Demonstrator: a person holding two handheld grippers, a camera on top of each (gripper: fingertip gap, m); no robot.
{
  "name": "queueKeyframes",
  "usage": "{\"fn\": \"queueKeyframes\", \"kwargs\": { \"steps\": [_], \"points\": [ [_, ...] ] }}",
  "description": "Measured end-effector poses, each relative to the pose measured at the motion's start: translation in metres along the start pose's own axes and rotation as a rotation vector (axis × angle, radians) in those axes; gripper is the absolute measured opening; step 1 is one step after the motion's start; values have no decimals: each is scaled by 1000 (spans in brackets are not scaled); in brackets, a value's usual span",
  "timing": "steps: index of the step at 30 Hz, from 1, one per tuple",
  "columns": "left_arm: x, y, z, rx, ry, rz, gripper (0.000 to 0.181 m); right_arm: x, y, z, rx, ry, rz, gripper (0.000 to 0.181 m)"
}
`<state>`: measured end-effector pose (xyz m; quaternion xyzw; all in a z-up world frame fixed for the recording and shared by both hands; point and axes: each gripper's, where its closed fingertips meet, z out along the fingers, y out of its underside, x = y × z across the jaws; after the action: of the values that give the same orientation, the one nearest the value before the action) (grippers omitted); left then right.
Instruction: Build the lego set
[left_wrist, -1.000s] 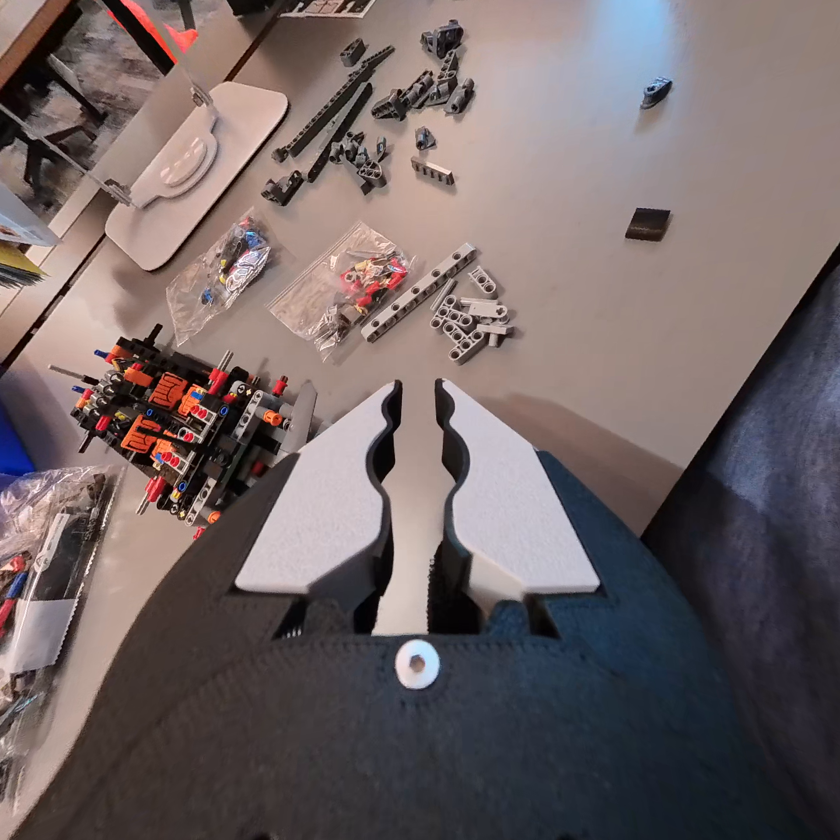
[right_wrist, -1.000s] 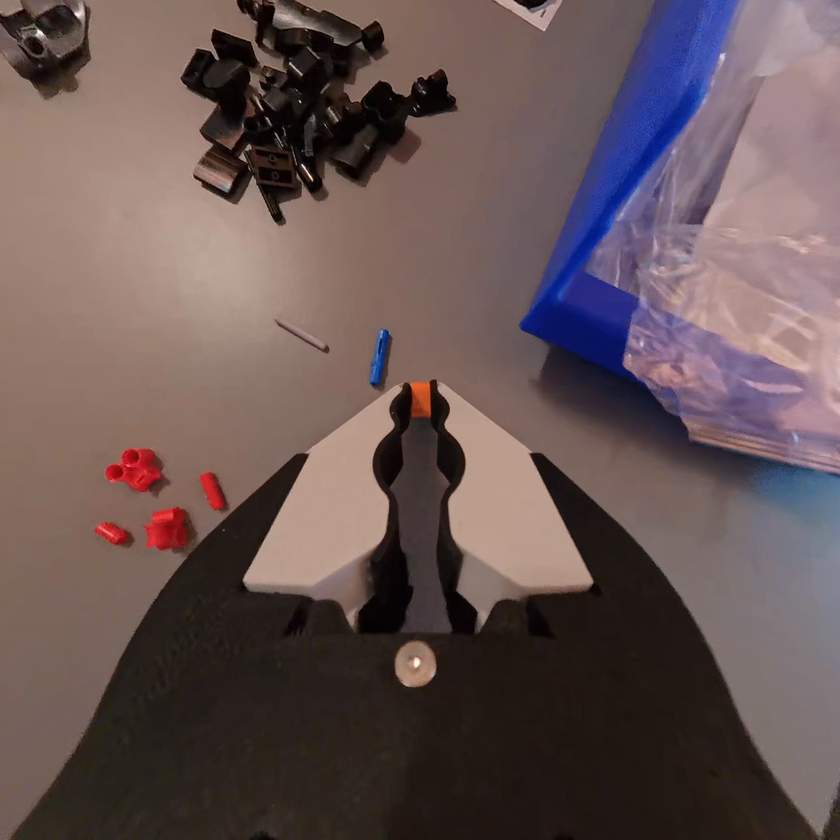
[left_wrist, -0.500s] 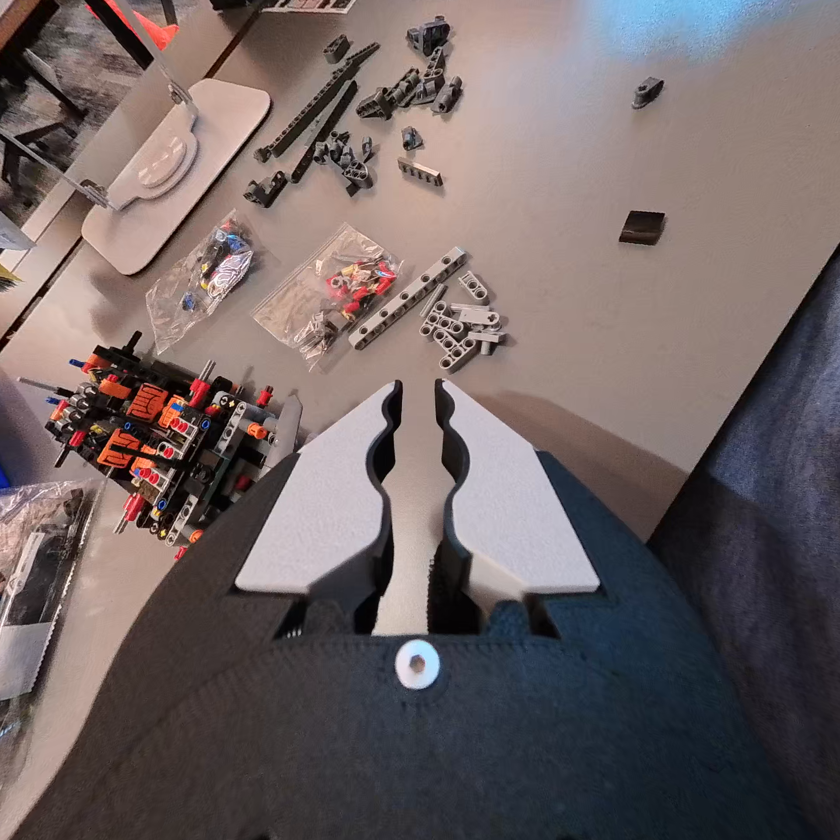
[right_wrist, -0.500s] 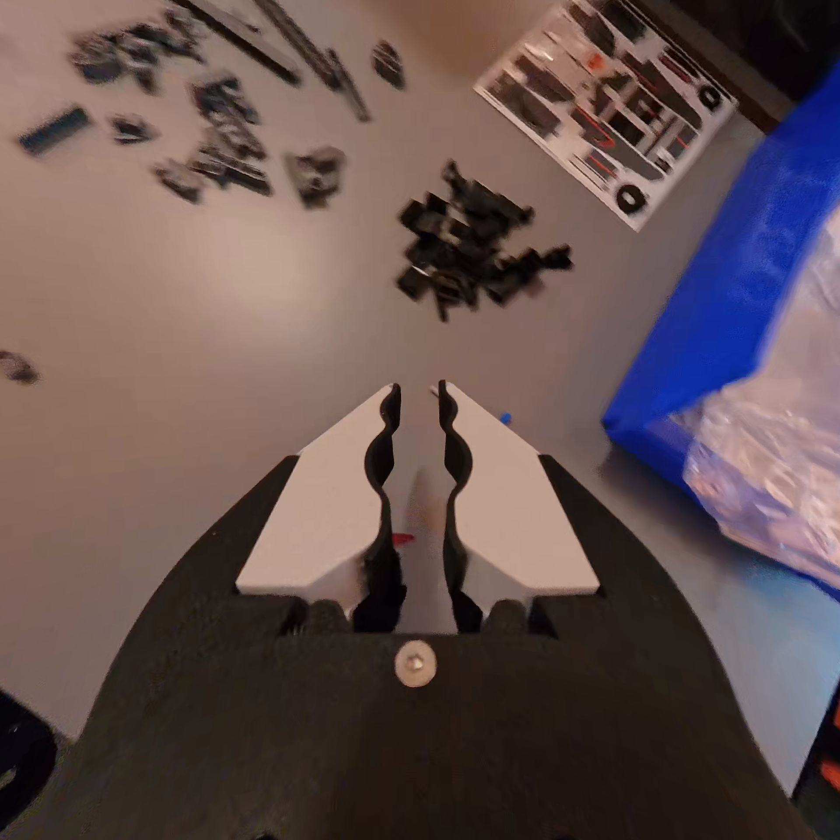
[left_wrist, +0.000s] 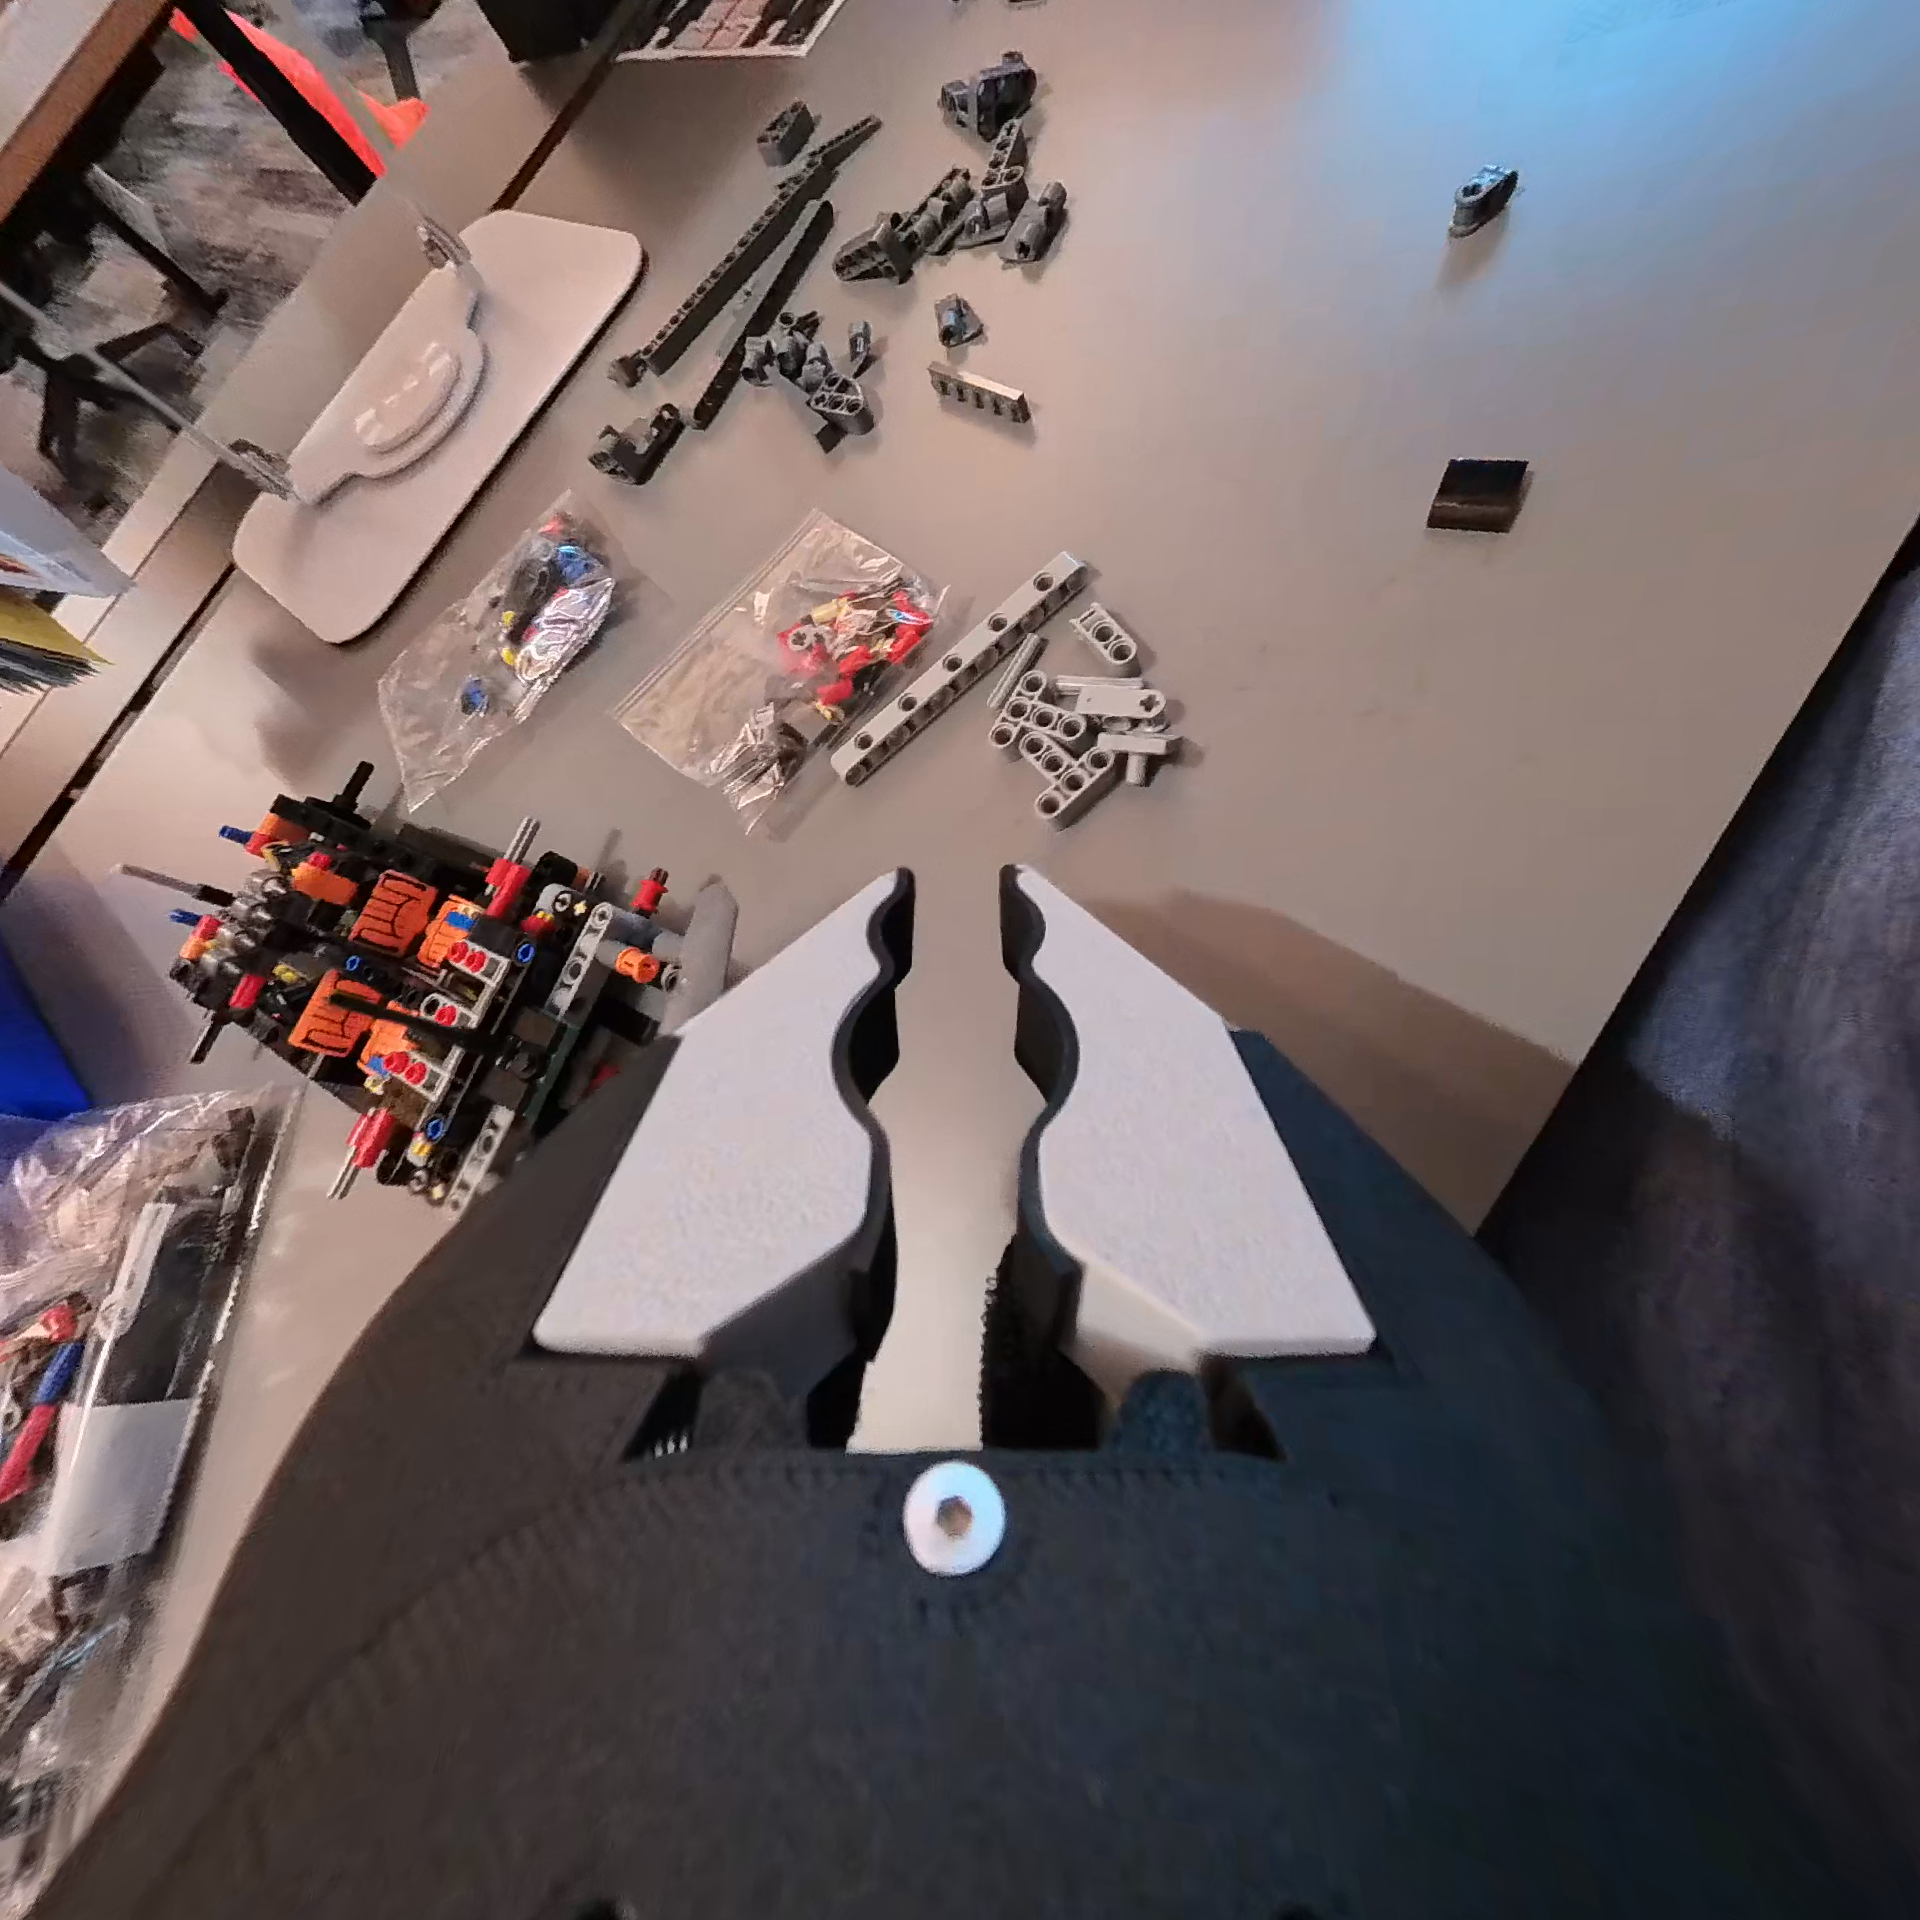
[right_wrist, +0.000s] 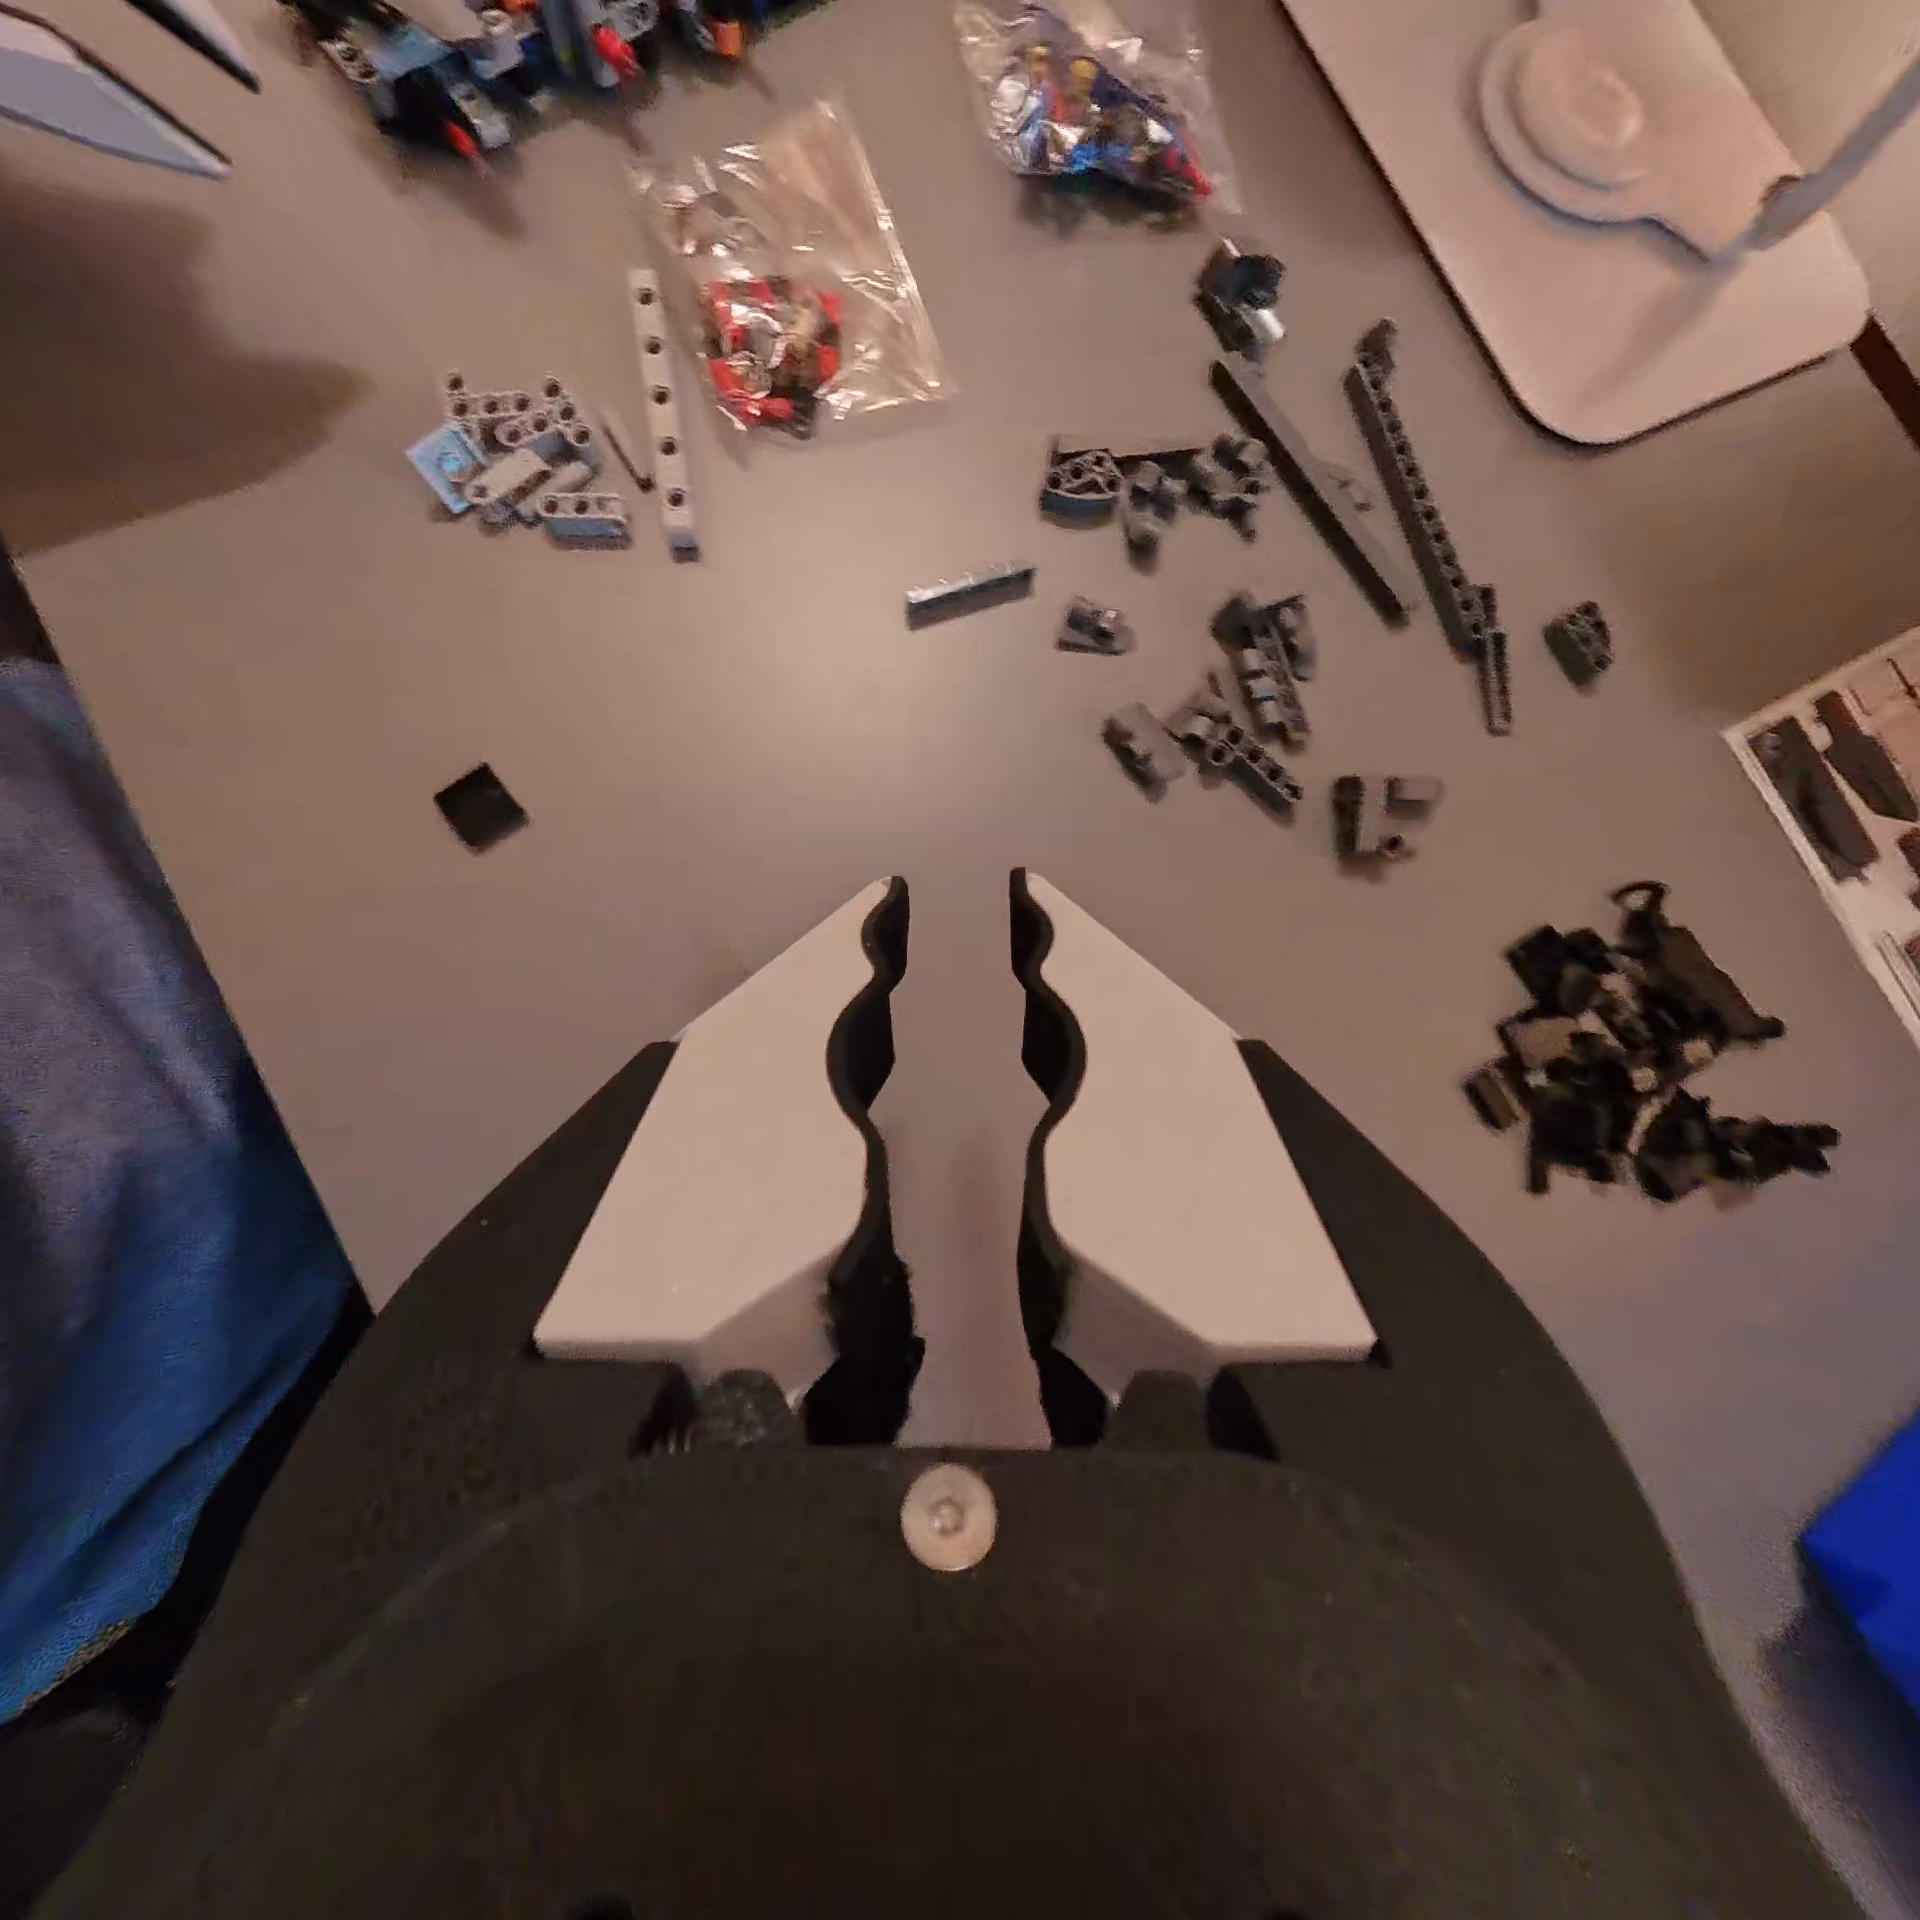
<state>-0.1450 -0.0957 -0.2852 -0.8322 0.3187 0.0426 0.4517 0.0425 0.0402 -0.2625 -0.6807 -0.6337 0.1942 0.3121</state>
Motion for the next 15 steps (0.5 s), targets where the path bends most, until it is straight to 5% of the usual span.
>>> {"fn": "queueKeyframes", "kwargs": {
  "steps": [15],
  "points": [
    [-9,7,-11,37,6,13,14,-34,-10,25,1,-34,82,30]
  ]
}}
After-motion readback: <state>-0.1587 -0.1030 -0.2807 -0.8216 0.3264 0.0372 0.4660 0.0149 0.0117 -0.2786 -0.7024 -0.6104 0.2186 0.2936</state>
